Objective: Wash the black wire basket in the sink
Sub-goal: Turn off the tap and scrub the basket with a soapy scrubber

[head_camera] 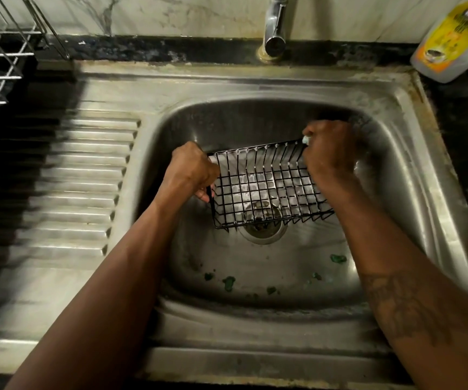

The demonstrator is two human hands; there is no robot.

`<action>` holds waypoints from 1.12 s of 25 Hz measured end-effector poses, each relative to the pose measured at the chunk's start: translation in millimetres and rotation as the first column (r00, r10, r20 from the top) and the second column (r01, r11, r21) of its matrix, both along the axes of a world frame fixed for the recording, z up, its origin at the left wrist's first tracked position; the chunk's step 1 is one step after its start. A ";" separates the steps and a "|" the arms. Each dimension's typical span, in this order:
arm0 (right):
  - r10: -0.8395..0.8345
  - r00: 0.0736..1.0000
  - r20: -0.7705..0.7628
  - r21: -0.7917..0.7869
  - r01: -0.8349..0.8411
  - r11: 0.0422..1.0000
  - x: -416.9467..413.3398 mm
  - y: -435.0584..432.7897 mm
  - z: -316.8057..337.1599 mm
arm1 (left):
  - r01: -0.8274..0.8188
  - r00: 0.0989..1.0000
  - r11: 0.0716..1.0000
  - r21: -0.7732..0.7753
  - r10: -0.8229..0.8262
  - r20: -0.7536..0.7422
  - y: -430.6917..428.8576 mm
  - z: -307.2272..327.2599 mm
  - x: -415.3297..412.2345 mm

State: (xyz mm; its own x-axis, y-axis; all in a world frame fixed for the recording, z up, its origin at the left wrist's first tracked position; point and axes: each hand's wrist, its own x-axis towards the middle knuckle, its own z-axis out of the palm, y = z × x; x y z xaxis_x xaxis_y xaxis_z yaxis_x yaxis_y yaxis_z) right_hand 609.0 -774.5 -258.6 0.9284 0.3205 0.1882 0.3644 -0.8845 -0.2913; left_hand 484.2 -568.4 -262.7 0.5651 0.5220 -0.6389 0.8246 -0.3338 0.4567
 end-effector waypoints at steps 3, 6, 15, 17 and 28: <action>0.341 0.940 -0.018 0.050 -0.340 0.939 -28.1 36.6 -3.7 | 0.008 0.999 0.999 -0.034 -0.009 -0.031 -1.9 0.5 2.3; 0.633 0.773 -0.042 0.072 -0.629 0.774 -67.5 82.9 -10.4 | -0.006 1.000 1.000 -0.029 0.006 0.015 -4.9 6.8 2.5; 0.035 0.999 0.019 0.097 -0.036 0.995 -6.5 2.5 -7.4 | -0.062 0.997 0.995 -0.075 0.065 0.035 2.3 -2.9 2.3; -0.062 0.998 0.031 0.120 0.058 0.991 7.3 -8.2 -11.7 | -0.055 0.998 0.996 -0.073 0.057 0.026 3.5 -3.3 2.8; 0.642 0.751 0.157 0.256 -0.659 0.708 -54.2 78.6 -52.0 | -0.006 1.000 0.999 -0.045 0.005 -0.012 -0.8 5.7 0.8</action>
State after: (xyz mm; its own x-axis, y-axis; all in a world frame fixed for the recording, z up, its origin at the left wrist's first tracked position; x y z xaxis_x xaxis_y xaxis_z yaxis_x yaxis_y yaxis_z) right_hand 554.8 -695.9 -310.5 0.4957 0.7669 0.4076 0.8407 -0.3058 -0.4470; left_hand 485.1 -569.2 -257.0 0.5547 0.4960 -0.6681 0.8317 -0.3085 0.4616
